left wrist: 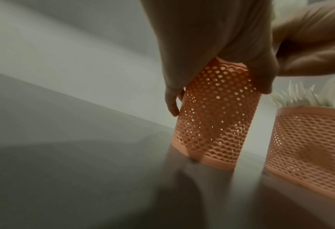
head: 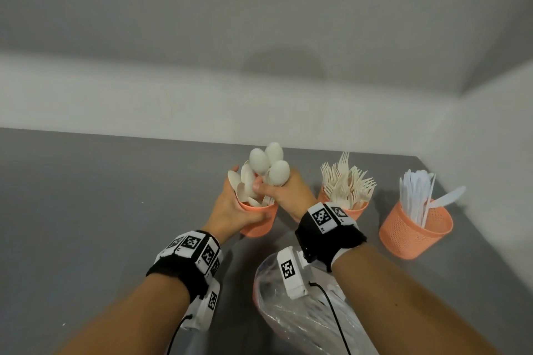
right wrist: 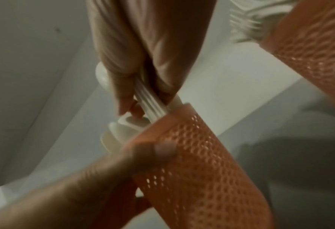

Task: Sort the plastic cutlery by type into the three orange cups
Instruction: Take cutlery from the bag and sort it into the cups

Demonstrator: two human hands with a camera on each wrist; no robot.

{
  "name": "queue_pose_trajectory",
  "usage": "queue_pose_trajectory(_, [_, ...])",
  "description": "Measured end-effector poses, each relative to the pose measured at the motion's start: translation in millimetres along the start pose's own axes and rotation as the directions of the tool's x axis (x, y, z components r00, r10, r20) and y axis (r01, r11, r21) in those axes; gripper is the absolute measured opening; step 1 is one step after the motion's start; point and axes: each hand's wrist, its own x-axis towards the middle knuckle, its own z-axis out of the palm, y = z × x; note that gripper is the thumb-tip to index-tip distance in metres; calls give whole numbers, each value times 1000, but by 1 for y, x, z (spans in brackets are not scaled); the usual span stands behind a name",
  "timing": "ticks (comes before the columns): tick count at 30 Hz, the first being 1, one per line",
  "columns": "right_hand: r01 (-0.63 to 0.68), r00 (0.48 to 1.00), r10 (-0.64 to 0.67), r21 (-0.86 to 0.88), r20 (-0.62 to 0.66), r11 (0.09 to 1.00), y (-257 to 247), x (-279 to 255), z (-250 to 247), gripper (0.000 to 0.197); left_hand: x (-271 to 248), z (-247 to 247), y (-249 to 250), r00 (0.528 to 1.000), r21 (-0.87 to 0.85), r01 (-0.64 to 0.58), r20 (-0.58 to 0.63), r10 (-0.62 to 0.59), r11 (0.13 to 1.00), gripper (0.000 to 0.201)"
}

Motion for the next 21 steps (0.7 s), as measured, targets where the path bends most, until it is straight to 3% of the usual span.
queue_pose_trajectory(3, [11, 999, -13, 53, 37, 999, 4, -3, 1, 58, 0, 0, 1, 1000, 9, -10, 4, 10, 1000, 99])
queue_pose_trajectory(5, [105, 994, -100, 144, -43, 984, -6, -2, -3, 67, 0, -2, -1, 1000, 17, 1, 4, -1, 1000, 105])
queue_pose_trajectory(7, [235, 966, -232, 14, -111, 972, -15, 1, -5, 57, 0, -2, -2, 1000, 25, 3, 13, -3, 1000, 105])
queue_pose_trajectory(8, [268, 957, -280, -131, -78, 954, -16, 2, -5, 50, 1, -2, -3, 1000, 25, 6, 15, -6, 1000, 104])
queue_pose_trajectory(11, [247, 968, -162, -592, 193, 767, -6, 1, -2, 42, -1, -1, -1, 1000, 25, 13, 11, -14, 1000, 97])
queue_pose_trajectory(13, [229, 964, -79, -639, 255, 734, -5, -1, -3, 43, -1, -1, 2, 999, 43, 29, 21, -30, 999, 90])
queue_pose_trajectory(16, [232, 969, -145, -537, 200, 811, -24, -11, -14, 43, -4, -2, 11, 996, 87, 80, 21, -82, 993, 83])
queue_pose_trajectory(18, [253, 966, -232, -577, 112, 777, -36, -22, -23, 36, -11, -2, 19, 993, 134, 110, -67, -102, 985, 84])
queue_pose_trajectory(19, [253, 963, -260, -594, 75, 764, -42, -31, -28, 29, -18, -2, 23, 979, 181, 145, -171, -114, 973, 82])
queue_pose_trajectory(21, [207, 976, -201, -601, 78, 772, -50, -52, -38, 13, -38, 3, 34, 925, 222, 136, -378, -43, 965, 58])
